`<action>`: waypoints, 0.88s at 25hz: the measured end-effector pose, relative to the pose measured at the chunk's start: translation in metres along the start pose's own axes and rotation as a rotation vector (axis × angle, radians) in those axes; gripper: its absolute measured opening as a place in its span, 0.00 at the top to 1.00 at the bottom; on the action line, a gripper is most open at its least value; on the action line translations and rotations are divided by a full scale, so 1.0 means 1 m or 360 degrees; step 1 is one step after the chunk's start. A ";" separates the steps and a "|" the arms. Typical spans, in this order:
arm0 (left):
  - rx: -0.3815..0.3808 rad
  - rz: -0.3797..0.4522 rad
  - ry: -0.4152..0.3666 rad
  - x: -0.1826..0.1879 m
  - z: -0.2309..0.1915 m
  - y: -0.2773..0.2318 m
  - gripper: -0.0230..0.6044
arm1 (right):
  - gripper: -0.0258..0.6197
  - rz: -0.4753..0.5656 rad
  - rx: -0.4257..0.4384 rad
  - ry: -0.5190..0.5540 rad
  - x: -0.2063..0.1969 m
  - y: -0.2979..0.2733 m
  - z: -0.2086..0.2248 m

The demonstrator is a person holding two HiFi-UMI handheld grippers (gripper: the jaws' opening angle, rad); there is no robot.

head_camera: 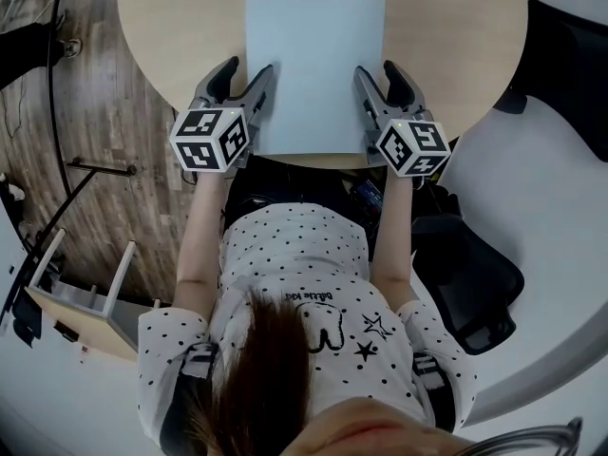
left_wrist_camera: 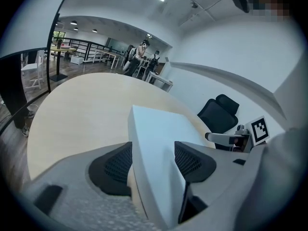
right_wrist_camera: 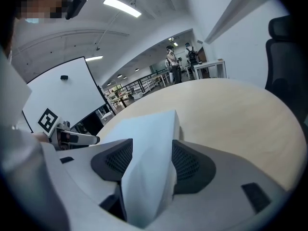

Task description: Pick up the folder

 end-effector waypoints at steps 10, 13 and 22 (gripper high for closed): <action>-0.0042 -0.0069 0.0095 -0.012 -0.004 -0.006 0.52 | 0.52 -0.0103 0.0004 -0.0141 -0.011 -0.008 0.010; -0.0070 -0.0091 0.0142 -0.016 -0.004 -0.008 0.51 | 0.52 -0.0142 0.0012 -0.0198 -0.014 -0.010 0.013; -0.0146 -0.0149 0.0247 -0.023 -0.002 -0.016 0.51 | 0.52 -0.0228 0.0025 -0.0350 -0.018 -0.013 0.021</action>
Point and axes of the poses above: the fingertips, and each gripper's own axes: y backward along the fingers, z to its right, x out of its top, the point moved 9 cm from there along y, backward along the fingers, and after that the axes turned 11 degrees about -y, right-handed, at the moved point
